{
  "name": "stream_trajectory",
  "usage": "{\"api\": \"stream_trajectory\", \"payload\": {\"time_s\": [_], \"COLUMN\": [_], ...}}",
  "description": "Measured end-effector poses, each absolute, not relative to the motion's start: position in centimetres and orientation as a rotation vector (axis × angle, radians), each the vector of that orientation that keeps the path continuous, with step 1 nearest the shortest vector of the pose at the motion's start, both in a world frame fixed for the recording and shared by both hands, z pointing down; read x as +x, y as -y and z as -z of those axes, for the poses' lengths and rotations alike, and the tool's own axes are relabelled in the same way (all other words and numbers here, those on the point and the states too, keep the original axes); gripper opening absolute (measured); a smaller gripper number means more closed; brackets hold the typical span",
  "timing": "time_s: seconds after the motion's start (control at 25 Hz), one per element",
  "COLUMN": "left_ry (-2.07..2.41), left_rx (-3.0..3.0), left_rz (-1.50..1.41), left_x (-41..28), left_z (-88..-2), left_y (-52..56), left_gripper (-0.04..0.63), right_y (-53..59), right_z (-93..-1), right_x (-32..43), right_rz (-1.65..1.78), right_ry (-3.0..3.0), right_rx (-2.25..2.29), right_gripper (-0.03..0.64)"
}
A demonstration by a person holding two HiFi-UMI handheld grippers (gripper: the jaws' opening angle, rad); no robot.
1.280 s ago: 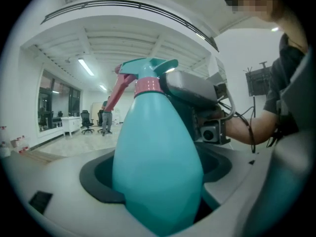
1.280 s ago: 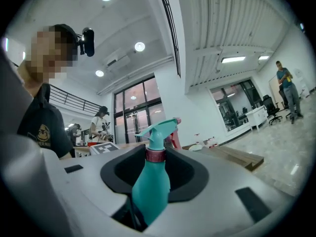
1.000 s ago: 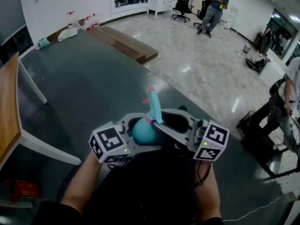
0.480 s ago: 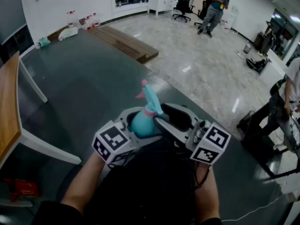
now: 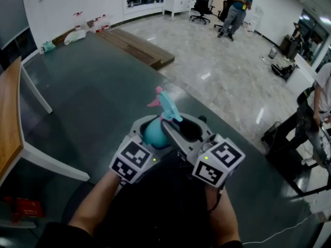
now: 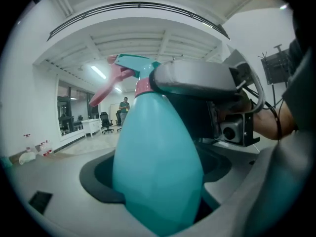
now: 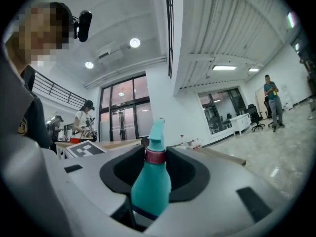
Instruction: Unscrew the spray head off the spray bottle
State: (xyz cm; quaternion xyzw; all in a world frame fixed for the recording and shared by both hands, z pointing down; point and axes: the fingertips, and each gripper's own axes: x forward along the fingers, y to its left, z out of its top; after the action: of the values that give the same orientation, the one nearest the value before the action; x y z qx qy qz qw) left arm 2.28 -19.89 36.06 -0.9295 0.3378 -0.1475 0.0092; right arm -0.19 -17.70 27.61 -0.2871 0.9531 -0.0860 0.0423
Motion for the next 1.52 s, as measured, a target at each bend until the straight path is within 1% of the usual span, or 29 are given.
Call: {"api": "stream_trajectory", "payload": {"time_s": [0.24,0.68,0.96,1.2,1.52], "left_ry": [-0.980,-0.524,-0.343,-0.454,-0.837], "left_rx": [-2.942,-3.108,-3.129,-3.106,-3.010], "left_rz": [0.447,0.334,0.277,0.242,0.284], "left_x": [2.6,4.3,4.8,4.8,3.0], "left_z": [-36.1,-34.7,-34.1,-33.5,-34.0], "left_y": [19.2,15.4,13.6,14.6,18.4], "left_gripper": [0.426,0.426,0.426,0.426,0.426], "right_y": [17.4,15.0,13.5,14.1,16.2], "right_z": [-27.7,-26.6,-26.0,-25.8,-26.3], "right_x": [0.0,0.6,0.9,1.0,1.0], "right_rz": [0.266,0.219,0.199,0.174,0.163], "right_ry": [-2.936,-2.993,-2.989,-2.964,-2.958], "right_rx": [-0.832,-0.483,-0.299,-0.396,-0.727], "right_gripper": [0.138,0.137,0.138,0.150,0.150]}}
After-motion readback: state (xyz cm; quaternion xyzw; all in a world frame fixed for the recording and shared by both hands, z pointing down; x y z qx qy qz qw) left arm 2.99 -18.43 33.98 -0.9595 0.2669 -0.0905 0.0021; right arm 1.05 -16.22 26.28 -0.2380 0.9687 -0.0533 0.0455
